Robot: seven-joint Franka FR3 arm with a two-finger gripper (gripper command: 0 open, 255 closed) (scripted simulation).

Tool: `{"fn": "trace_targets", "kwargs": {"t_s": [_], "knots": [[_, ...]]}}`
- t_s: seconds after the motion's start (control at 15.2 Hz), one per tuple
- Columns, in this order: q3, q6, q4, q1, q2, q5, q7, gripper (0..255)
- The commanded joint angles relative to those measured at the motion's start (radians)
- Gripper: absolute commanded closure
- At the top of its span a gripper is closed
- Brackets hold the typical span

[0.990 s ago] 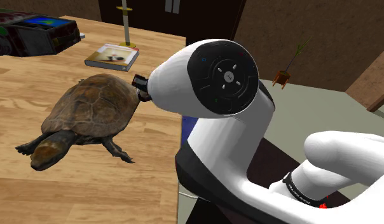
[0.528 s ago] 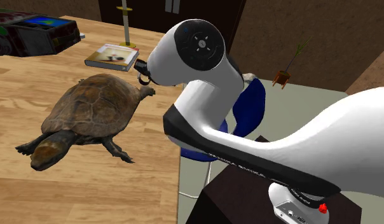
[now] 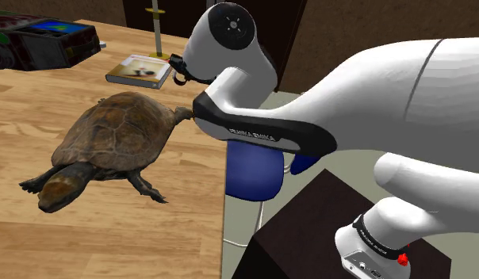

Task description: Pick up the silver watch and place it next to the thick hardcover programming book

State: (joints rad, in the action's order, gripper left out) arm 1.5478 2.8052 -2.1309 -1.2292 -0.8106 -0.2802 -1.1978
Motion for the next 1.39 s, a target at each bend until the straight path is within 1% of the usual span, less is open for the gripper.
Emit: {"fn": "trace_targets", "kwargs": {"t_s": [0.0,0.4,0.73,1.06,1.32], "knots": [[0.056,0.025,0.046,-0.099,0.022,0.006,0.020,255],[0.231,0.055,0.214,-0.401,0.063,0.016,0.090,255],[0.393,0.045,0.395,-0.666,0.053,0.004,0.153,255],[0.545,0.000,0.625,-0.928,-0.004,-0.026,0.216,255],[0.647,-0.070,0.864,-1.133,-0.091,-0.055,0.254,255]]}}
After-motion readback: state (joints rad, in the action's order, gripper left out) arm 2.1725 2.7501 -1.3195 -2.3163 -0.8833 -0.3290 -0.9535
